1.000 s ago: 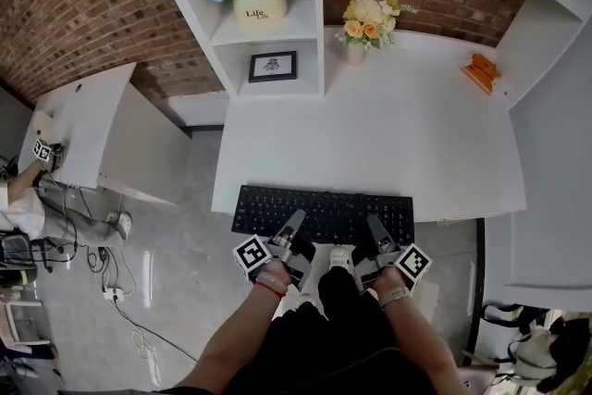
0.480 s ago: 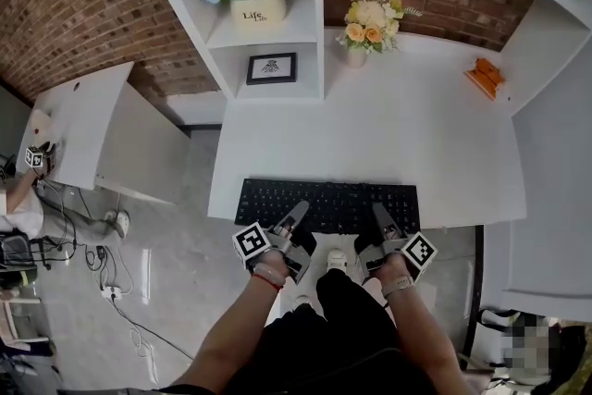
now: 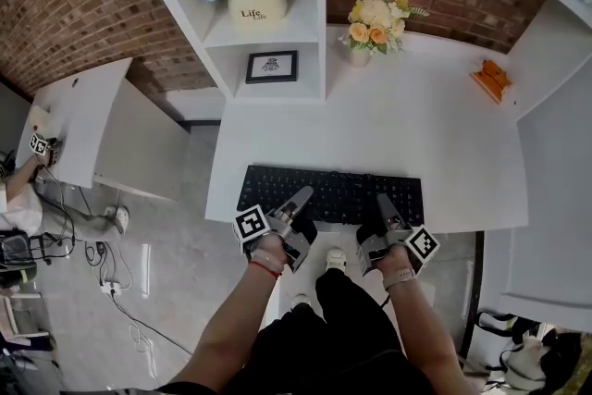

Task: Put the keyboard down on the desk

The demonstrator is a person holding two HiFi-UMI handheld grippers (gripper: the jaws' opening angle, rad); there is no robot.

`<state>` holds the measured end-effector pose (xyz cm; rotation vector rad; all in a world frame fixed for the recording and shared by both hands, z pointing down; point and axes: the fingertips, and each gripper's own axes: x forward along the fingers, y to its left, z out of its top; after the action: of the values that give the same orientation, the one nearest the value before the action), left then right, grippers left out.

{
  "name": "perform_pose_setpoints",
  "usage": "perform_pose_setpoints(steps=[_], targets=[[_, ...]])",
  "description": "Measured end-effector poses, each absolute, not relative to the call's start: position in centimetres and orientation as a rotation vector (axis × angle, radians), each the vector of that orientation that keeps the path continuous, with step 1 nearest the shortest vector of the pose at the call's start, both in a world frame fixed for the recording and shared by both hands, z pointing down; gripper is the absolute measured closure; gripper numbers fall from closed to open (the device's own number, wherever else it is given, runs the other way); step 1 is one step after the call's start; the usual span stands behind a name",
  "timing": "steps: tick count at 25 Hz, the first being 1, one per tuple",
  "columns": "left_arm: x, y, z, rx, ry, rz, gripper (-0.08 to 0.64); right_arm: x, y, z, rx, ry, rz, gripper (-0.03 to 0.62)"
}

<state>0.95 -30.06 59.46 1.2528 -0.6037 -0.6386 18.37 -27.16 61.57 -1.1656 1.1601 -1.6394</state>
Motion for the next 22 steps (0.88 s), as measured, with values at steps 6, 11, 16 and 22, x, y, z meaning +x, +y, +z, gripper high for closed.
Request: perform_pose_setpoints(steps=[6,11,16,22], targets=[[1.1,-31.7,59.5,1.233,-0.615,-0.651,0.38,18.6,-28.6,62.0,-1.179,1.126,-1.669,0.517],[1.2,-32.3,59.6,1.226,-0.62,-0.654,0.379,18.7,-29.3,62.1,-1.187,1.117,-1.678,0.517],[1.3,-32.5,59.4,1.24,-0.624,-0.64,0.368,18.8,-29.5,62.2,-1.205,1.12,-1.679,0.517],[1.7,-31.5,59.3,1.35,-0.618,-0.574,0.324,19.0,-29.6,62.7,-1.211,1.131,-1.682,0.517]])
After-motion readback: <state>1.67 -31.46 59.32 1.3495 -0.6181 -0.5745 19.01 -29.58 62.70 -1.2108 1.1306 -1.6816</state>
